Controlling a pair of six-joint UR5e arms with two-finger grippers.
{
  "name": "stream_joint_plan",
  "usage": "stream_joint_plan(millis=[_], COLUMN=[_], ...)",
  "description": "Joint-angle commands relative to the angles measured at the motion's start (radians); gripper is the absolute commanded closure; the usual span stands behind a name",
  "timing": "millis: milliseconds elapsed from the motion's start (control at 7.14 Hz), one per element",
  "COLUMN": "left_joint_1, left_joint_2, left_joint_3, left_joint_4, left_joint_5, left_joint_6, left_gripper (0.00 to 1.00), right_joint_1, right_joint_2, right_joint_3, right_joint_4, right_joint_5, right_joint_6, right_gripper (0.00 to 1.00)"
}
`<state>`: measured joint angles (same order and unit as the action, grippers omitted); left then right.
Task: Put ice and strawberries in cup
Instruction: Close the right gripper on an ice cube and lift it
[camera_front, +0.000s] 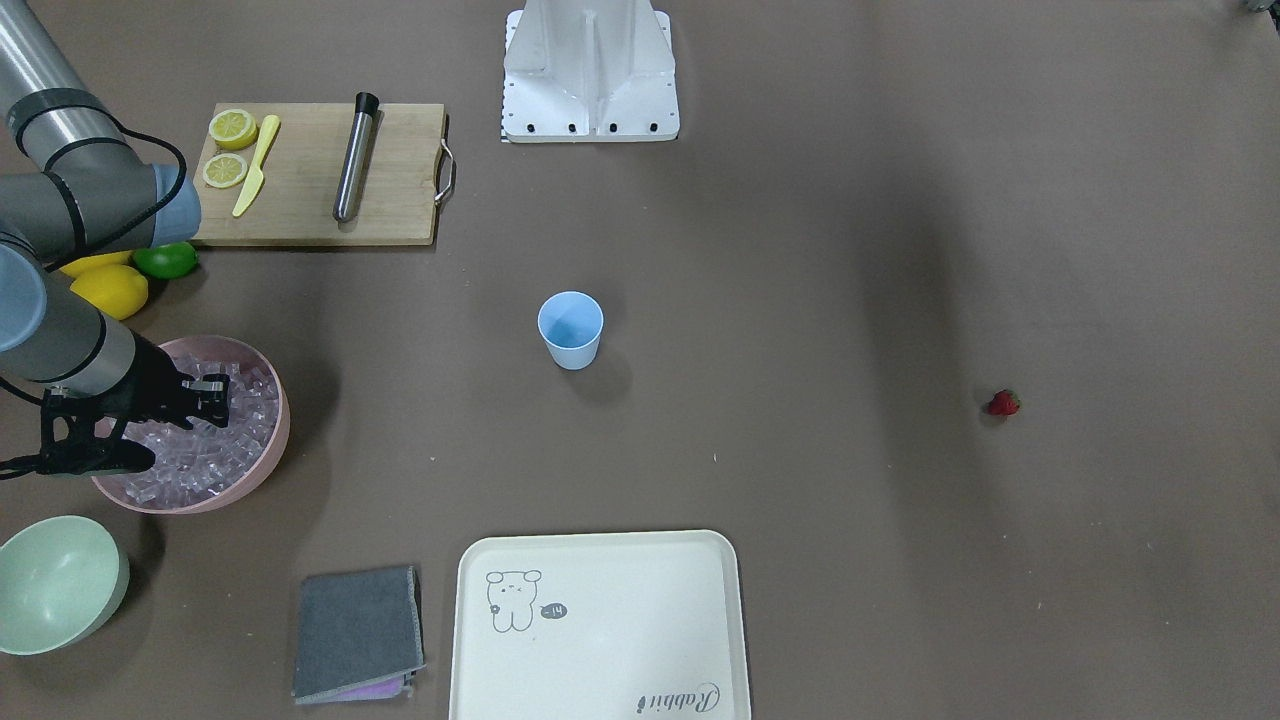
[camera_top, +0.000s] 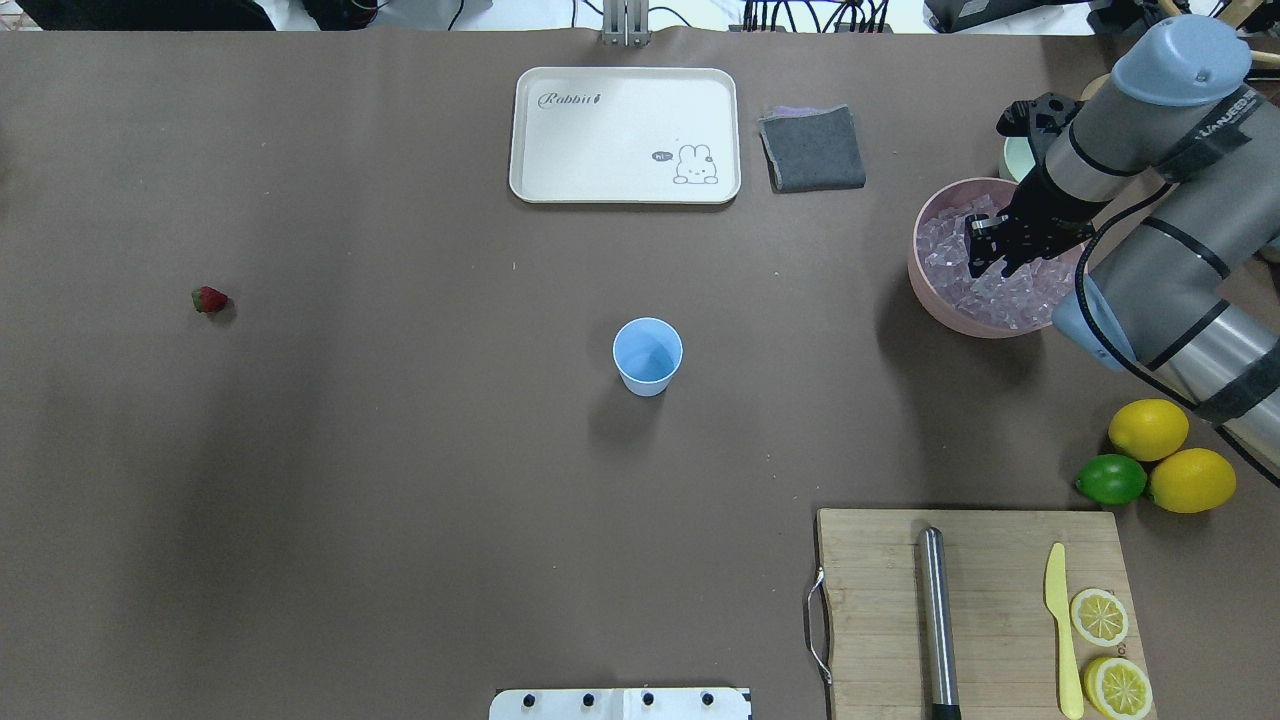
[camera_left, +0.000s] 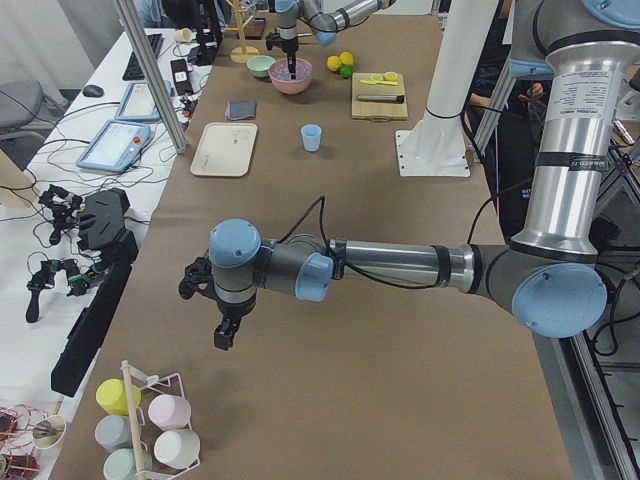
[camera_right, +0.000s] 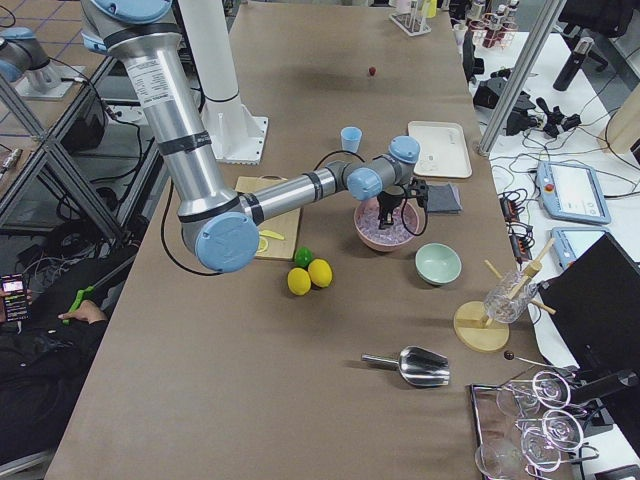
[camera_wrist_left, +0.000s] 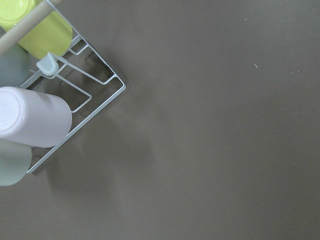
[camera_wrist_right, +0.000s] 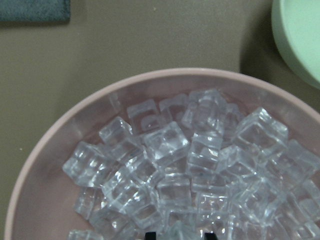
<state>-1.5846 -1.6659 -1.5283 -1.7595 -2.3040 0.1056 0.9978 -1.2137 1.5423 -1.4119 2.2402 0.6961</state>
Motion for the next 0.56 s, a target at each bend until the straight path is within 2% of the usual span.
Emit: stream_joint_plan(millis=[0,280,420], left_joint_1=[0.000,0.000,0.000], left_joint_2=[-0.002,0.000,0.000], left_joint_3=[-0.003,-0.004,-0.006], left_joint_4=[0.000,0.000,0.000], left_joint_5=[0.000,-0.002,-0.002], left_joint_6=[-0.001,-0.001,-0.001], left_gripper=[0.02,0.02,0.02], right_joint_1=[0.042,0.062,0.061], right_joint_2=[0.000,0.038,0.089], right_joint_3=[0.068,0.133,0.133], right_joint_4=[-0.031,-0.032,-0.027], right_joint_5=[0.019,0.022,0.033], right_joint_6=[-0.003,0.009,0.044], right_gripper=[1.00,1.00,1.00])
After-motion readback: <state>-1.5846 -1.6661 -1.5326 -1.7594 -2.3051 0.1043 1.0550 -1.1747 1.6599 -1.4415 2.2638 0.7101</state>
